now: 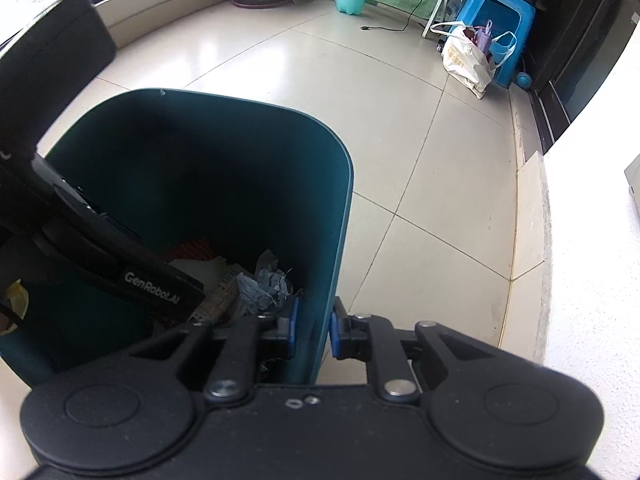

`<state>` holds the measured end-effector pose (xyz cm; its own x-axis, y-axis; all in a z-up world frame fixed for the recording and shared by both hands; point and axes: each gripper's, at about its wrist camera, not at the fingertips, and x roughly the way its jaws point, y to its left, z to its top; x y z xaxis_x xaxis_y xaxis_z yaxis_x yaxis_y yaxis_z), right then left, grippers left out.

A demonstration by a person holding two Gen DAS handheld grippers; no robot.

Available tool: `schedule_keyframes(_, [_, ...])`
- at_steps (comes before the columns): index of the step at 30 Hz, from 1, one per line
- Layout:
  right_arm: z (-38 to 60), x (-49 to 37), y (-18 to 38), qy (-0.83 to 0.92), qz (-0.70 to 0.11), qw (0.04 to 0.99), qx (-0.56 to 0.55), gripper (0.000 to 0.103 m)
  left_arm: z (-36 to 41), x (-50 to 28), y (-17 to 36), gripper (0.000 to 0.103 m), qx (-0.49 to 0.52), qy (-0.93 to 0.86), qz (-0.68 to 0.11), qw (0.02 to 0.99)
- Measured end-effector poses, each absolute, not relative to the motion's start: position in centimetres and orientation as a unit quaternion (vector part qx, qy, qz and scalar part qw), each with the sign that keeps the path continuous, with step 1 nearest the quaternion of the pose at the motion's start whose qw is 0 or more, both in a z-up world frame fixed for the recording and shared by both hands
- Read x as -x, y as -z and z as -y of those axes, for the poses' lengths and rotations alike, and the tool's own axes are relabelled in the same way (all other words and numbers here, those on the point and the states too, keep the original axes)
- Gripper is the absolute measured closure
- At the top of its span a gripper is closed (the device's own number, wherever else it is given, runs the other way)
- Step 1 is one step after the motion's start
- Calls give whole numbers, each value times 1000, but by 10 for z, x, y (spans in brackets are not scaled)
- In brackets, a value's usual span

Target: Collect trash

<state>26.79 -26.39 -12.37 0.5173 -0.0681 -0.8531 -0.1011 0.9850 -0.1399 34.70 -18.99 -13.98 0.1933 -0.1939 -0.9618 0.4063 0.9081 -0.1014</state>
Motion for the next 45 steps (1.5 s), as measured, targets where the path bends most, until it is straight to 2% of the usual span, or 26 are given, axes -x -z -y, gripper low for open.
schedule_keyframes(9, [258,-230,73,-21,-466,883,51,86,159,-284,65,37,-106,186,-522,825])
schedule_keyframes(15, [235,-180,37,-44,-443,895,39,76,132,-238,20,37,-88,182,-486,850])
schedule_keyframes(17, [229,-162,27,-47,-431,900,28,69,123,-222,7,37,-77,184,-474,858])
schedule_keyframes(22, [218,-123,7,-49,-397,916,-3,61,106,-180,-15,36,-62,182,-434,880])
schedule_keyframes(25, [218,-104,-2,-52,-374,926,-26,39,98,-158,-25,36,-66,177,-408,893])
schedule_keyframes(28, [216,-89,-7,-52,-352,934,-31,35,92,-141,-31,35,-66,174,-387,903])
schedule_keyframes(32, [214,-76,-11,-58,-328,943,-27,24,89,-122,-38,34,-72,172,-366,912])
schedule_keyframes(40, [212,-60,-9,-64,-295,953,-29,9,84,-99,-40,23,-63,177,-348,919])
schedule_keyframes(45, [214,-55,-4,-67,-281,957,-32,0,76,-92,-35,21,-46,175,-351,919])
